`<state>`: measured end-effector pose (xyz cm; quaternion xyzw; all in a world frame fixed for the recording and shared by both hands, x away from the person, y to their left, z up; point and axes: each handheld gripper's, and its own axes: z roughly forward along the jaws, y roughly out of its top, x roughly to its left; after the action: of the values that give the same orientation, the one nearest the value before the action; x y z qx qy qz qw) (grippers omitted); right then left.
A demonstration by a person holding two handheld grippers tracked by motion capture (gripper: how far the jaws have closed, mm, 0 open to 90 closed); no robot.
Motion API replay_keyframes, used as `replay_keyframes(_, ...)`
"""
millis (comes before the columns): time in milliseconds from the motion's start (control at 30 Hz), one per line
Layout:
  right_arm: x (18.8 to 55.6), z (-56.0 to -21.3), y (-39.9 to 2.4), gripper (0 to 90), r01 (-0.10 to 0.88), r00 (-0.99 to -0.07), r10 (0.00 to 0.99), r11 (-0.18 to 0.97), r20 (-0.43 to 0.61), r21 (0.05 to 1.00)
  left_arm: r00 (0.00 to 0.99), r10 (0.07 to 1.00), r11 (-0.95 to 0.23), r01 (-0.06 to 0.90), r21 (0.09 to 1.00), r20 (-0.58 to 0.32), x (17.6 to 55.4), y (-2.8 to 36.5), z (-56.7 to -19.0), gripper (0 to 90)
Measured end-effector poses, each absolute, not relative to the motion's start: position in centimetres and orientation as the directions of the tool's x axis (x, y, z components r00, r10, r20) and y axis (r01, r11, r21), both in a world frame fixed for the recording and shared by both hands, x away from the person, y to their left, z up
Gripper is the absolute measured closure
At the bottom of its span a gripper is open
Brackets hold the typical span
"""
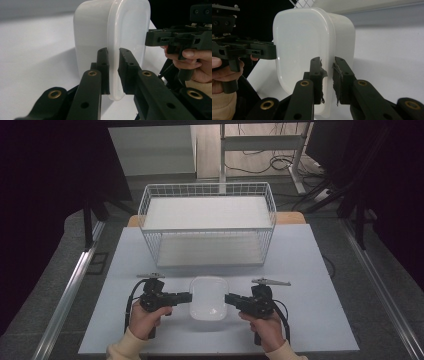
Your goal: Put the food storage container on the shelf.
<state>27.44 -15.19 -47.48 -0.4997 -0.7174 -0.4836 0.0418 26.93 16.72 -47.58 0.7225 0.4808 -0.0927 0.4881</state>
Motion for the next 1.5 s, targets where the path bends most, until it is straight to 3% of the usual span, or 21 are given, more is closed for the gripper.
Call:
replay_keyframes(500,27.3,-44.5,-15.1,78.3,0.674,-0.575,0.665,0.055,0.476,0.737,0.577,0.629,-0.067,0.708,0.703,-0.521,26.0,16.6,-44.2,79.7)
replay_keyframes(1500,29.7,-39.2,-14.6,78.3,0.611,-0.628,0.655,0.080,0.421,0.787,0.616,0.597,-0.036,0.661,0.750,-0.514,28.2,17.5,-39.9,80.4)
